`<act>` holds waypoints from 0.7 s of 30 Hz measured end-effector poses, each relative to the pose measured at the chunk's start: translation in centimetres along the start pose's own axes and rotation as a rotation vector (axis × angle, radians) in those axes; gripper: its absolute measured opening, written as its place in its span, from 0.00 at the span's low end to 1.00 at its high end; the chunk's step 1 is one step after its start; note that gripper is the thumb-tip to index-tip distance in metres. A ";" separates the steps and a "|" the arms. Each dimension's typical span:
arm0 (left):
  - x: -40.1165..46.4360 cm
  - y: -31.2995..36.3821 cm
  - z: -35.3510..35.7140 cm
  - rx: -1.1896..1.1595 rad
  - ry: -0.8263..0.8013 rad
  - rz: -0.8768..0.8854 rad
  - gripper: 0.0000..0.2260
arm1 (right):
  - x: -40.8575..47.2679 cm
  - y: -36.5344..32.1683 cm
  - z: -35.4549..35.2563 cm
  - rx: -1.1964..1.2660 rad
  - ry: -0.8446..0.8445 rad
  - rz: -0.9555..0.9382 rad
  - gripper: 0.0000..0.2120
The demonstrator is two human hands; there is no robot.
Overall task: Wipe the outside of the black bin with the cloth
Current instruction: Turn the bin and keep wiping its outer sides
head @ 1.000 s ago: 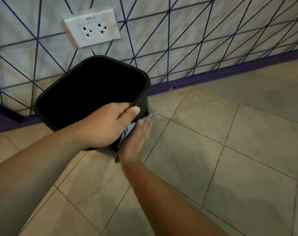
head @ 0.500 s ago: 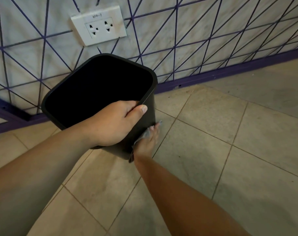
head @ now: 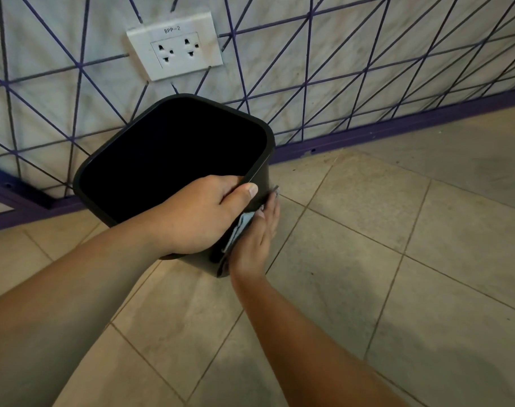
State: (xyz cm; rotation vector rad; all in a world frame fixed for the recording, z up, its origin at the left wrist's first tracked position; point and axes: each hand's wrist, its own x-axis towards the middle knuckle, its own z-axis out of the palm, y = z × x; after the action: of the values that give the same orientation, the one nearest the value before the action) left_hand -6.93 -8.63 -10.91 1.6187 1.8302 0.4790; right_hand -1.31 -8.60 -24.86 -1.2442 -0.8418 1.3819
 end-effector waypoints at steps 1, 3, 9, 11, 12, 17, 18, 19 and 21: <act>0.0 -0.1 0.0 0.029 0.007 0.005 0.13 | 0.3 0.5 -0.2 -0.018 0.004 0.011 0.29; 0.1 -0.2 0.1 0.098 0.045 0.002 0.15 | 2.3 1.4 -0.3 -0.034 0.046 0.153 0.25; -0.1 0.1 0.0 0.047 0.026 -0.002 0.13 | 2.0 -0.2 0.1 -0.005 0.010 0.058 0.25; -0.2 0.1 0.0 0.111 0.042 0.014 0.13 | 2.0 0.9 -0.3 -0.045 0.024 0.116 0.25; -0.2 0.1 0.1 0.142 0.059 0.022 0.14 | 2.5 1.3 -0.6 -0.051 0.045 0.187 0.24; -0.1 0.0 0.0 0.014 0.008 0.001 0.14 | 2.6 -0.2 -0.2 0.044 0.013 0.187 0.24; 0.0 0.0 -0.1 -0.010 0.000 0.009 0.14 | 2.0 -0.5 -0.1 0.045 0.009 0.150 0.24; 0.0 -0.1 -0.1 -0.013 -0.003 0.014 0.14 | 1.6 -0.4 -0.2 0.029 0.007 0.127 0.24; 0.0 -0.1 0.0 0.030 0.011 0.018 0.15 | 1.9 0.4 -0.5 0.002 0.020 0.167 0.24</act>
State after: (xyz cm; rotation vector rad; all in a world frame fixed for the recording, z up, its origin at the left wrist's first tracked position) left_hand -7.03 -8.67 -11.00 1.6571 1.8407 0.4711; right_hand -0.78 -6.88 -25.77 -1.3491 -0.7356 1.4991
